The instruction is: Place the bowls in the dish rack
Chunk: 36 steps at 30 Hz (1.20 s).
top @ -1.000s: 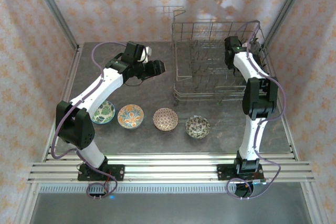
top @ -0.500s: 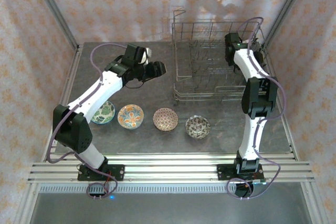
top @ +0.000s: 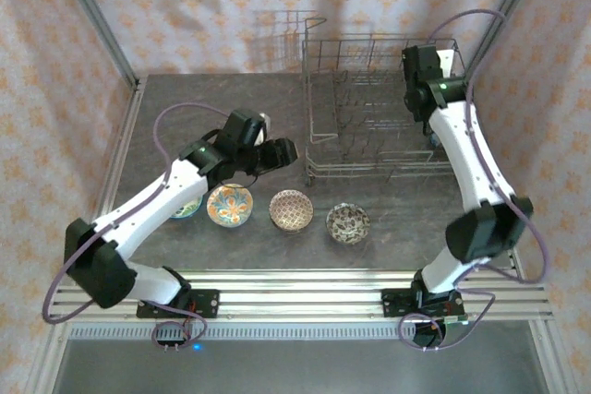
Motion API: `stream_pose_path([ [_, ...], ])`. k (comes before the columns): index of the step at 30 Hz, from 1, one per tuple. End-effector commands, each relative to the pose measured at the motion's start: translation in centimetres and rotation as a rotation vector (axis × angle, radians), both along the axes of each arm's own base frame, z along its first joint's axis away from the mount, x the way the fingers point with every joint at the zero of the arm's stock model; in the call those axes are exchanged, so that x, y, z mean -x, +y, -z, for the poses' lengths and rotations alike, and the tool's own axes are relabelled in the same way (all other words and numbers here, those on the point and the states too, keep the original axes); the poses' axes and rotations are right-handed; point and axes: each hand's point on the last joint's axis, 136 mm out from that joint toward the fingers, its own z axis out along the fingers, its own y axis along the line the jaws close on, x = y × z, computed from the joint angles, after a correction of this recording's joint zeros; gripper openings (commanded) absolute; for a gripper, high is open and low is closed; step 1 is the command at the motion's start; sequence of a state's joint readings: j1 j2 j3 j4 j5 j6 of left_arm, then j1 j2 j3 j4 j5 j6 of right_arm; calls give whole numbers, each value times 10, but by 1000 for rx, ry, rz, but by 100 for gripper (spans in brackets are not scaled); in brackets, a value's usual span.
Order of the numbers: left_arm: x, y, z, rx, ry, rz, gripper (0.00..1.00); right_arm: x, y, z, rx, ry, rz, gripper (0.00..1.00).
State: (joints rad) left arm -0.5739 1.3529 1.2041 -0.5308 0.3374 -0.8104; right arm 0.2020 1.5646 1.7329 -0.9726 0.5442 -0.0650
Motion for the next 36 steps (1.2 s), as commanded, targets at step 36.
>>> stream_pose_path([
  [36,5,12,-41,-147,-131,51,65,180,156,230,-619,338,-275,47],
])
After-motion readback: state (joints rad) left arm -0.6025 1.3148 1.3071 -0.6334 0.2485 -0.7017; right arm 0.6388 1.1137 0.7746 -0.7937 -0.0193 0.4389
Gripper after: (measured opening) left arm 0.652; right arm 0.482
